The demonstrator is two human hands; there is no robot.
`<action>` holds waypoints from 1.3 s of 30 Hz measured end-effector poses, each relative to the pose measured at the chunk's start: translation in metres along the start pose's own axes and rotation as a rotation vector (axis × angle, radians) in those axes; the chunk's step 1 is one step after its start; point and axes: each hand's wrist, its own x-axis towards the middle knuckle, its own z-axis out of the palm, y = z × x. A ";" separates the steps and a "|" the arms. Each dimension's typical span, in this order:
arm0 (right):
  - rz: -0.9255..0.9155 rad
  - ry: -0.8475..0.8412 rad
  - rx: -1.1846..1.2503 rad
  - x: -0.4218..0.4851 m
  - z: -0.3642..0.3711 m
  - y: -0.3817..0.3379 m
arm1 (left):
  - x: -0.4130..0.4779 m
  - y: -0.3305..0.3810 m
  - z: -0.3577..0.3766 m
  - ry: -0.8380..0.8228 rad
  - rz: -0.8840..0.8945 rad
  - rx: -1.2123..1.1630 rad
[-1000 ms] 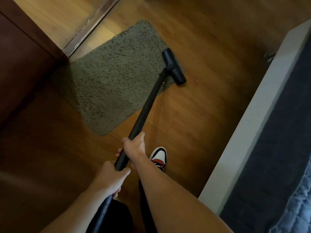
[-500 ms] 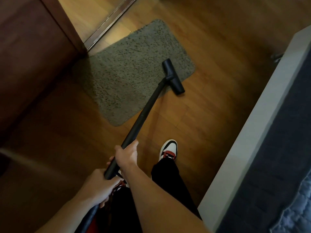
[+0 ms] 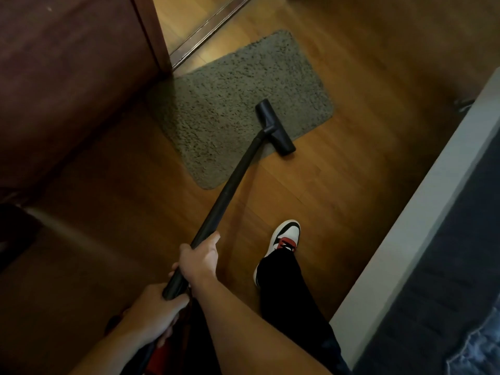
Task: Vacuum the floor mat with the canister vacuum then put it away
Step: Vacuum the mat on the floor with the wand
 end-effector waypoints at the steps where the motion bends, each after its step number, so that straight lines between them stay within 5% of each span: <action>1: -0.011 0.001 -0.029 0.001 0.000 0.001 | -0.001 0.000 0.003 0.006 -0.002 -0.019; 10: -0.045 -0.051 -0.089 0.031 -0.028 -0.041 | 0.014 0.046 0.028 0.078 0.026 -0.163; 29: -0.126 -0.067 -0.111 0.123 -0.165 -0.204 | 0.063 0.256 0.095 0.087 0.066 -0.283; 39: -0.113 -0.048 -0.122 0.126 -0.172 -0.221 | 0.066 0.268 0.095 0.067 0.129 -0.296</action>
